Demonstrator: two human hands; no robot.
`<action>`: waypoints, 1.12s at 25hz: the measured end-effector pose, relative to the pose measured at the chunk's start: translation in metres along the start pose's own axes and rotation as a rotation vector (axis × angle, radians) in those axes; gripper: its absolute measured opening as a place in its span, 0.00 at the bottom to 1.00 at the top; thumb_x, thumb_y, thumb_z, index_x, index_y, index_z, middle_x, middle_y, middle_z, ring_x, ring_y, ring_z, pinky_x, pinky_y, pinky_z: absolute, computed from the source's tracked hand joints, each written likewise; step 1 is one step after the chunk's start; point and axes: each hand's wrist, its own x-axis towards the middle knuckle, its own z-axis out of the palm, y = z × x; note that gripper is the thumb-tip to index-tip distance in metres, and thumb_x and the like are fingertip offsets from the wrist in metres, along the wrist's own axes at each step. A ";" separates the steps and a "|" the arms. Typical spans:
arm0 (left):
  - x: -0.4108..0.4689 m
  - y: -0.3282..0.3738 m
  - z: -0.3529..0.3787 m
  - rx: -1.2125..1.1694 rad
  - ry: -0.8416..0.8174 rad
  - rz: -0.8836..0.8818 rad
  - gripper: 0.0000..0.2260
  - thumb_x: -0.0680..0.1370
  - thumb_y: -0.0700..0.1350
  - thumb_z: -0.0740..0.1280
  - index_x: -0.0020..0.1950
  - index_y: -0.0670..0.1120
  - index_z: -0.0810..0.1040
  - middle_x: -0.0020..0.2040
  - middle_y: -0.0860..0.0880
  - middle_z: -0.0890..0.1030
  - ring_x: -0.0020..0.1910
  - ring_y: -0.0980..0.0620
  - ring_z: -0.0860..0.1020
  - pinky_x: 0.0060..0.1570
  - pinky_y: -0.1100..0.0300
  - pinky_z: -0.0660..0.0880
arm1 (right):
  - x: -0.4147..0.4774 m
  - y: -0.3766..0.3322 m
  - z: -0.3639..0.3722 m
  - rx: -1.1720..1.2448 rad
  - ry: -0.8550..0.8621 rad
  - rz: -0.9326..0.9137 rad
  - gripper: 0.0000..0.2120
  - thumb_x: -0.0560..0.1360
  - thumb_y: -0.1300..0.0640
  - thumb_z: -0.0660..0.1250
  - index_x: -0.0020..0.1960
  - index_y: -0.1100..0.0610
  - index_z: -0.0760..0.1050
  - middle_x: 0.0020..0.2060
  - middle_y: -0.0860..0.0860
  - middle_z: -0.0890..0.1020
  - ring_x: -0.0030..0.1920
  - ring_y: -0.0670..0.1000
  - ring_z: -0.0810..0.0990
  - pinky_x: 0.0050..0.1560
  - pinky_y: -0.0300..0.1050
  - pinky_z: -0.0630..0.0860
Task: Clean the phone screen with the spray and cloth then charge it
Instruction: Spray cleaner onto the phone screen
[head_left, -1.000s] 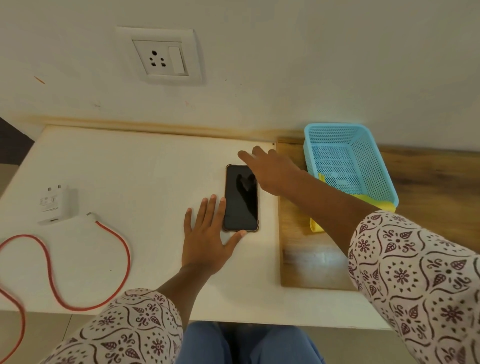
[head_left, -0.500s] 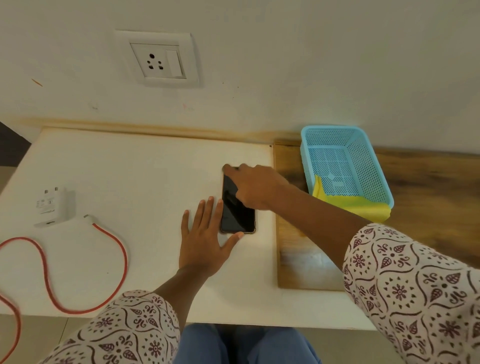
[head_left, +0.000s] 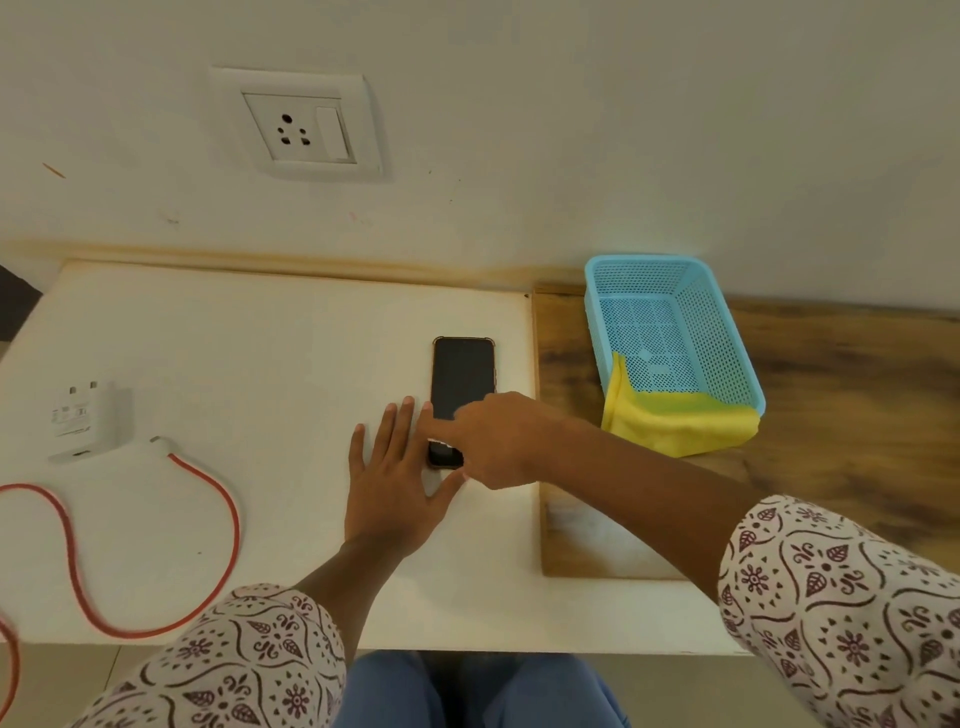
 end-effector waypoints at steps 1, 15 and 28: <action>0.000 0.000 0.000 0.005 -0.004 0.002 0.38 0.74 0.70 0.41 0.76 0.49 0.56 0.77 0.47 0.58 0.77 0.47 0.53 0.74 0.42 0.49 | -0.003 -0.001 0.001 -0.006 -0.023 -0.015 0.23 0.74 0.60 0.66 0.65 0.50 0.63 0.28 0.45 0.66 0.26 0.47 0.70 0.25 0.34 0.57; 0.002 -0.001 0.004 0.018 0.014 -0.026 0.36 0.74 0.70 0.48 0.77 0.50 0.52 0.77 0.47 0.58 0.76 0.47 0.53 0.73 0.42 0.49 | 0.021 0.061 -0.048 -0.056 0.181 0.390 0.28 0.72 0.64 0.63 0.67 0.49 0.56 0.29 0.50 0.67 0.28 0.50 0.69 0.23 0.41 0.63; 0.001 -0.001 0.004 0.009 0.018 -0.017 0.36 0.75 0.70 0.46 0.77 0.50 0.51 0.77 0.48 0.57 0.77 0.47 0.52 0.74 0.43 0.48 | -0.003 0.040 -0.071 0.991 0.469 0.329 0.13 0.76 0.58 0.59 0.57 0.45 0.65 0.34 0.54 0.78 0.31 0.51 0.78 0.31 0.44 0.78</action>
